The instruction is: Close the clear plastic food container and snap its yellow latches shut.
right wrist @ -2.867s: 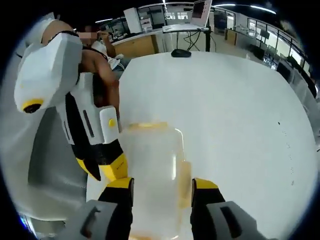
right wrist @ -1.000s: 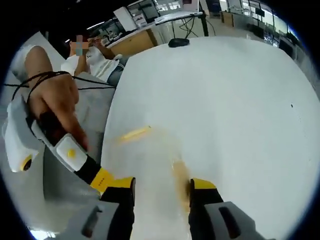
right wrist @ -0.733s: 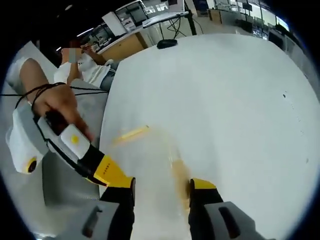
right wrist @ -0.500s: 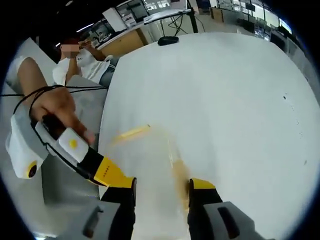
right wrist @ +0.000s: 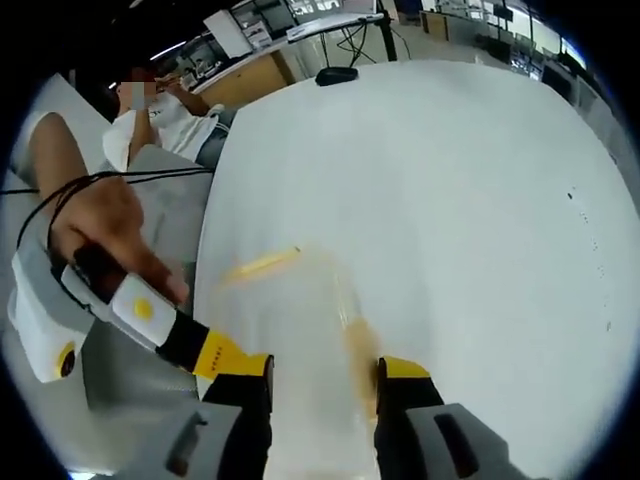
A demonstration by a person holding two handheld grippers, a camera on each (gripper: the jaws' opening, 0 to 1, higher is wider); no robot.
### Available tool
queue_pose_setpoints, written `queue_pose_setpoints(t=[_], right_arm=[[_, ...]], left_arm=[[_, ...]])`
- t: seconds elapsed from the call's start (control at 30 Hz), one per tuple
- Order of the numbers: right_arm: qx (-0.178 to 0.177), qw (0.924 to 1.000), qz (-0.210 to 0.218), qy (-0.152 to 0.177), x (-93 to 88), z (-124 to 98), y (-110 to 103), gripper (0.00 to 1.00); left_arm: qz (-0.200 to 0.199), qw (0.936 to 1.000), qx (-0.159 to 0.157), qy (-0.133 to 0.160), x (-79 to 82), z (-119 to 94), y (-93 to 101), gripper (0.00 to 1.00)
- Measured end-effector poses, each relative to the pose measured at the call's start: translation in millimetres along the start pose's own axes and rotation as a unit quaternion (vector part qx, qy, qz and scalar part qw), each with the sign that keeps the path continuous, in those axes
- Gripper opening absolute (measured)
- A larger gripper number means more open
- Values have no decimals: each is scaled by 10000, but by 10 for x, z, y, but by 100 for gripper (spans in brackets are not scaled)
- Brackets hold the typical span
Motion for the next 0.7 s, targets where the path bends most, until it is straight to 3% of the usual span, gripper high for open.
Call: queue_pose_setpoints(t=[0.17,0.27,0.37,0.4,0.43,0.6,0.63,0.7], right_arm=[[-7,10000,-14,-25,-5,3,-3,36],[-20,10000,-14,-45,-7,8,-9,35],[-24,10000,-13,-87,-2,11,-2,34],[-77,9998,144,-123,-33,1,-3,34],[-61,9999,39,-99,-36,17,-17,33],[-23,9999,-79,-86,-23,17,-16,31],[13,9995,-283,-120,-24,21,-28,30],[144,9995,-206,-175,-23,11,-1,28]], left_arm=[[-100,9999,-101,15,-17,-6,-13,30],[-431,9988,-226,-15,-12,4,-39,28],[-290,9994,-158,-87,-15,12,-31,25],[-483,9977,-37,-474,-181,8,-47,25],[-445,9988,-93,-182,-108,57,-79,24],[-314,9992,-188,-166,-55,4,-56,25],[-321,9991,-224,-163,-45,10,-48,25],[-329,9992,-207,-125,-37,6,-55,25]])
Point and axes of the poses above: the point that each gripper's makers call its tool centre point, and the gripper's own axes: z roughly forward along the fingers, y roughly to its right, x roughly out of its top, the point moved 1 cm from there along -z, roughly backward along the fingers, and after that the axes turned 7 degrees about x, right-handed, at the moved point
